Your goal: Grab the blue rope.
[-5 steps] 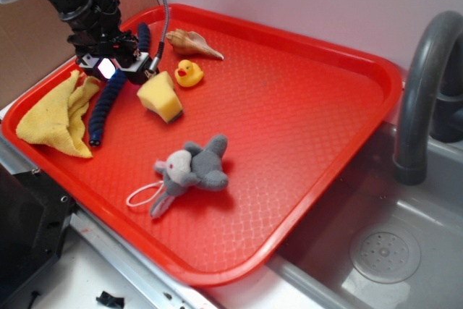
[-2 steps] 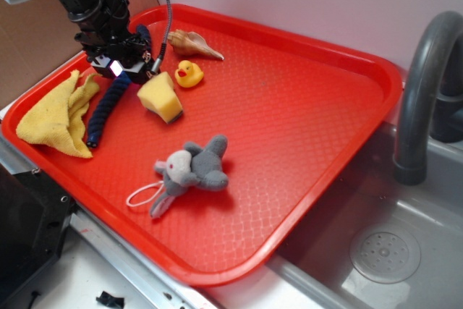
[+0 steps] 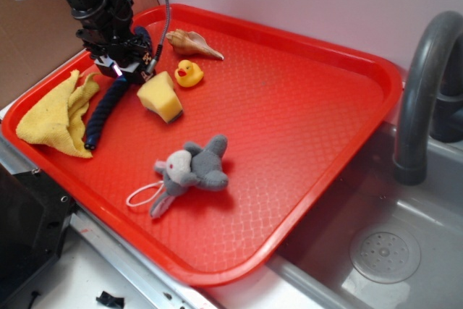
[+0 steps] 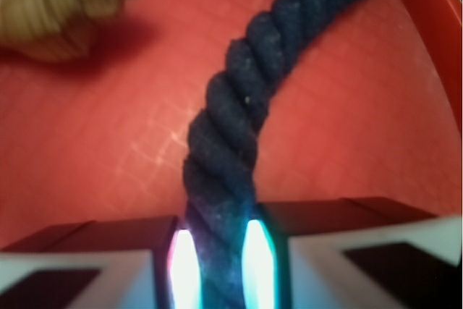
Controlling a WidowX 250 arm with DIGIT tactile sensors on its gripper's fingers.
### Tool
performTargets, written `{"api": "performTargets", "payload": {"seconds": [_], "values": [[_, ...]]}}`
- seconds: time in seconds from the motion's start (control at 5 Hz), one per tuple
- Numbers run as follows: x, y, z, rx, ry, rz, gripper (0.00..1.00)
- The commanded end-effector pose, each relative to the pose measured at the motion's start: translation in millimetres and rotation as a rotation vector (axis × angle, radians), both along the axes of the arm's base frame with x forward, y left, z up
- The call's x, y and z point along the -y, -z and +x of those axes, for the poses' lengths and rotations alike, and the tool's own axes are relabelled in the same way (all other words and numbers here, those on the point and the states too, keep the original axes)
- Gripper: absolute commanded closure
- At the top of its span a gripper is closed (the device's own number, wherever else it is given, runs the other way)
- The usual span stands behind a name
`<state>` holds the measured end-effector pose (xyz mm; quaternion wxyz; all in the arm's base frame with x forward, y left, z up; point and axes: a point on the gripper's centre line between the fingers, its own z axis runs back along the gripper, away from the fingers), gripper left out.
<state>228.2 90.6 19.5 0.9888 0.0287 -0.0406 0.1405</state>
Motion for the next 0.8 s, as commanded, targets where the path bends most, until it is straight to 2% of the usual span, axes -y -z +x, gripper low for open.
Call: {"api": "performTargets", "payload": {"seconds": [0.0, 0.4, 0.6], "values": [[24.9, -106.7, -0.5, 0.08, -0.063, 0.015, 1.0], [66.3, -201.8, -42.0, 0.141, -0.106, -0.118, 1.0], [81.1, -215.7, -55.8, 0.156, -0.082, -0.111, 1.0]]}}
